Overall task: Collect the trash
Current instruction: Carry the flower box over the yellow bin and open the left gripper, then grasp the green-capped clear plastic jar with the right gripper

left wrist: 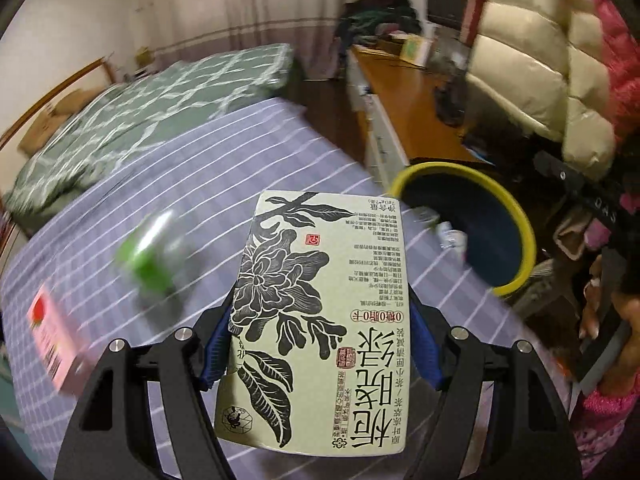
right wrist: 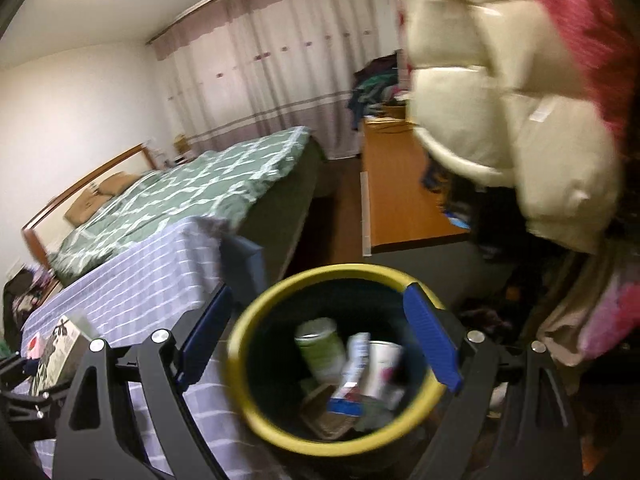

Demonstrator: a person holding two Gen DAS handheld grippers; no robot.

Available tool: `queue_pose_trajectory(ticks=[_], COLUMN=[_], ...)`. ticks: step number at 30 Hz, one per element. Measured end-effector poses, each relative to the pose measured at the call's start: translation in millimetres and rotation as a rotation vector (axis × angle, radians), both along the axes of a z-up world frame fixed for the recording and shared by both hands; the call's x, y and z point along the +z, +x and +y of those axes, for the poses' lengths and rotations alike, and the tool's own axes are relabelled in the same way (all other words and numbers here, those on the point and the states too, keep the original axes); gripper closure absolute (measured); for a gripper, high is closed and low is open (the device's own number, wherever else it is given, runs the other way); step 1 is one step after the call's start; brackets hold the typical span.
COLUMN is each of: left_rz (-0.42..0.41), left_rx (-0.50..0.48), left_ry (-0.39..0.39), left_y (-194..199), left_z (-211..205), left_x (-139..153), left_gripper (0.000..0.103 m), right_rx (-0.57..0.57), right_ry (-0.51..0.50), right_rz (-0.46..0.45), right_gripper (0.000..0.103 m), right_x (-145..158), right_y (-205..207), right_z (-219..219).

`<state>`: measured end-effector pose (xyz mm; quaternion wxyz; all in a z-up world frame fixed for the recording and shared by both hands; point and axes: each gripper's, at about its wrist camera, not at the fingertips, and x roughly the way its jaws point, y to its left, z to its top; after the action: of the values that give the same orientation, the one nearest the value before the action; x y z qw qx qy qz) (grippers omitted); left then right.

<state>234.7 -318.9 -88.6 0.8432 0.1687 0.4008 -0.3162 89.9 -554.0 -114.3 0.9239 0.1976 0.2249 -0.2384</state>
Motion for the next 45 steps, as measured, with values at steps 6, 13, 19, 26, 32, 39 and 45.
queue_pose_trajectory(ticks=[6,13,19,26,32,39,45], left_rz=[0.002,0.074,0.112,0.100,-0.019,-0.154,-0.235], left_rx=[-0.128,-0.218,-0.220,-0.170,-0.087,0.108,0.292], left_ry=[0.003,0.046,0.091,0.061,-0.070,-0.215,-0.259], left_y=[-14,-13,-3,5,7,12,13], left_z=[-82,-164,-205,-195,-125,2,103], left_x=[2,-19,-48,-46,3,47,56], left_gripper=[0.031,0.031,0.030,0.019,0.010,0.005,0.005], right_rx=[-0.065,-0.107,-0.129,-0.128,-0.097,-0.027,0.054], right_ry=[-0.010,-0.034,-0.027,-0.021,-0.029,-0.053,-0.078], right_rz=[0.009,0.038,0.049,0.051,0.060,0.076,0.094], right_gripper=[0.020,0.020,0.020,0.020,0.020,0.020,0.019], right_x=[-4,-10,-11,-10,-6,1,7], right_y=[-27,-44,-54,-55,-46,-24,2], right_z=[-30,-49,-61,-60,-47,-15,22])
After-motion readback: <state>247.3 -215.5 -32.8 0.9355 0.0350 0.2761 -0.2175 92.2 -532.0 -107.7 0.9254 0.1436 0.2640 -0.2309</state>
